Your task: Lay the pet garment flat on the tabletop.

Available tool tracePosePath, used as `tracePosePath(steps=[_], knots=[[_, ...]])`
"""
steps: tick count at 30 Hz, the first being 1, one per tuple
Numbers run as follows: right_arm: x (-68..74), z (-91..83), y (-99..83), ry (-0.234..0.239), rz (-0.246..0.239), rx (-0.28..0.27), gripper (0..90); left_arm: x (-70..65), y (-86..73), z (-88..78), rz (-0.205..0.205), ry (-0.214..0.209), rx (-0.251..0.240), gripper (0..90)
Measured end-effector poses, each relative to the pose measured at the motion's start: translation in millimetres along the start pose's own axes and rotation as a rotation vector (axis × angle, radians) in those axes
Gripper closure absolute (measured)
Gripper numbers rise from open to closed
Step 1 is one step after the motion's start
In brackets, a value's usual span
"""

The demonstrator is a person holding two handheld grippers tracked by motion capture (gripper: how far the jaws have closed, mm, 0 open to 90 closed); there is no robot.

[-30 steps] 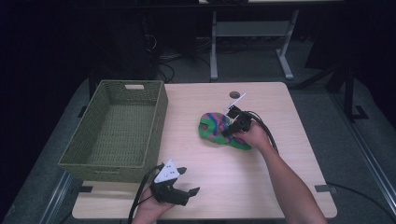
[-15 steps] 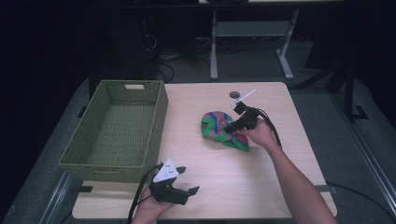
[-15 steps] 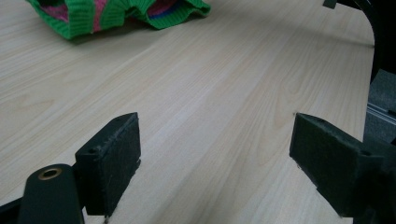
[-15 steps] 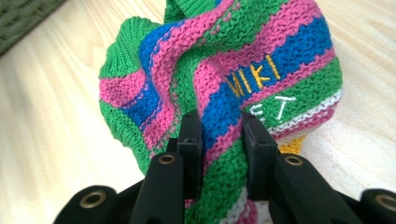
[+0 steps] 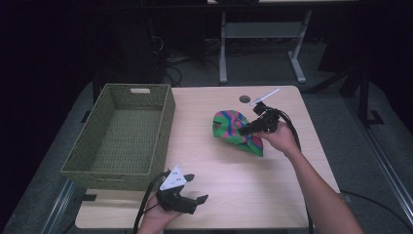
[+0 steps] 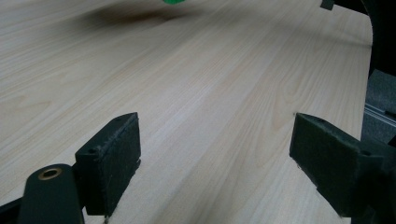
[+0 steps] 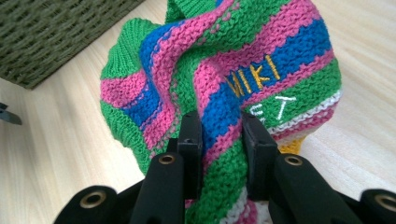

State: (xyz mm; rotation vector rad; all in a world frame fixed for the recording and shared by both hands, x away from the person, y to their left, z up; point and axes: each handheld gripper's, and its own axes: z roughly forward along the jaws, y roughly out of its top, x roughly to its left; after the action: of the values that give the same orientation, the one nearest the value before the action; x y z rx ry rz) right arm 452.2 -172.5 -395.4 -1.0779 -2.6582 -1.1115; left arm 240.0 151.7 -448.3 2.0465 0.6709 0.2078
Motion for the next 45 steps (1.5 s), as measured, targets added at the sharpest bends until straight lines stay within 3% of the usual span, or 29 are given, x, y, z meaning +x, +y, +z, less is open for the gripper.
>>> tracePosePath(steps=[12, 25, 37, 45], knots=[[20.5, -28.1, -2.9, 0.015, -0.030, -0.028, 72.3, 1.9, -0.2, -0.4, 0.002, 0.000, -0.001, 15.9], [41.1, -37.7, -20.2, 0.014, -0.074, -0.041, 72.2, 1.1, 0.2, 0.7, 0.004, -0.003, -0.001, 15.9], [61.5, -33.9, -36.9, 0.020, -0.092, -0.033, 72.1, 0.2, 0.0, -2.8, 0.007, 0.005, -0.007, 15.9], [76.8, -17.0, -47.9, 0.046, -0.114, 0.001, 72.0, 1.1, -0.2, -6.8, 0.000, 0.012, -0.022, 15.9]])
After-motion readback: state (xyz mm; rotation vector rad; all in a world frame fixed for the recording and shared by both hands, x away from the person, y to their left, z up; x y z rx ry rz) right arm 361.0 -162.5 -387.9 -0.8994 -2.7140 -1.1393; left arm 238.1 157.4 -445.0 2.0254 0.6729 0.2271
